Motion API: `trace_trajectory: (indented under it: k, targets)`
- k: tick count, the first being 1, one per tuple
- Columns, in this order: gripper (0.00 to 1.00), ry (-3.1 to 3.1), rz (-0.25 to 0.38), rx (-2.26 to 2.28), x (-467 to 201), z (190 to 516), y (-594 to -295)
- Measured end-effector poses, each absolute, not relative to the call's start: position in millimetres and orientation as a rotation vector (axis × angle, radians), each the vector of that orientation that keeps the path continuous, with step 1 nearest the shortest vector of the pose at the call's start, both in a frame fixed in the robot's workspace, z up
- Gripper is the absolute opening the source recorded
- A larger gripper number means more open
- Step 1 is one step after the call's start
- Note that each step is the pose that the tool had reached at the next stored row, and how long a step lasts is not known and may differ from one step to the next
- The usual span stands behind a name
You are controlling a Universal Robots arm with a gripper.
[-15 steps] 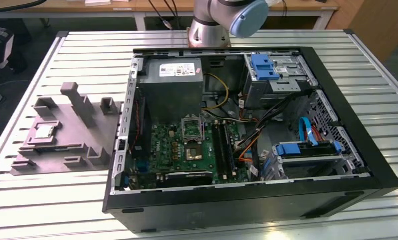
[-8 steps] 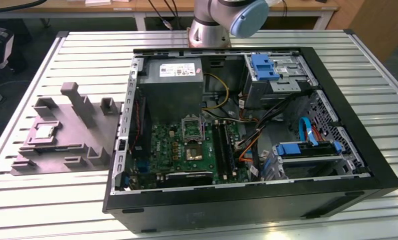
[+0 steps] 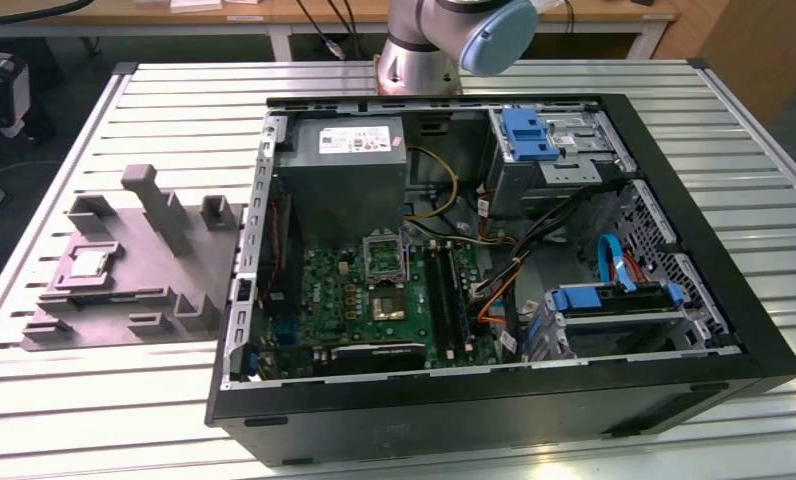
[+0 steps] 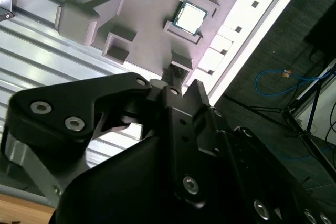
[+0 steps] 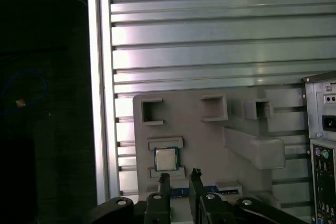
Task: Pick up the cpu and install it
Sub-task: 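Pick up the cpu and move it towards the insertion slot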
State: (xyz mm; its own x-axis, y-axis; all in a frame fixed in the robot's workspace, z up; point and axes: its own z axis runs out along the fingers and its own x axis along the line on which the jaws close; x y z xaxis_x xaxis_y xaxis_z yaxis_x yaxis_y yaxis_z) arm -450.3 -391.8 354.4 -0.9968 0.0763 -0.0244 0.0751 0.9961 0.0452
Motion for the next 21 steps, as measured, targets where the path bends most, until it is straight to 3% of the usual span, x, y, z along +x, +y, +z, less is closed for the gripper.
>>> trace_trajectory:
  k: [3,9,13,21]
  targets:
    - [0.41,3.113,0.069,0.118,-450.4,354.4,-391.8]
    - [0.58,3.113,0.069,0.118,-450.5,354.4,-391.8]
    - [0.76,3.113,0.069,0.118,-450.6,354.4,-391.8]
    - [0.76,3.114,0.069,0.089,-450.8,354.3,-391.7]
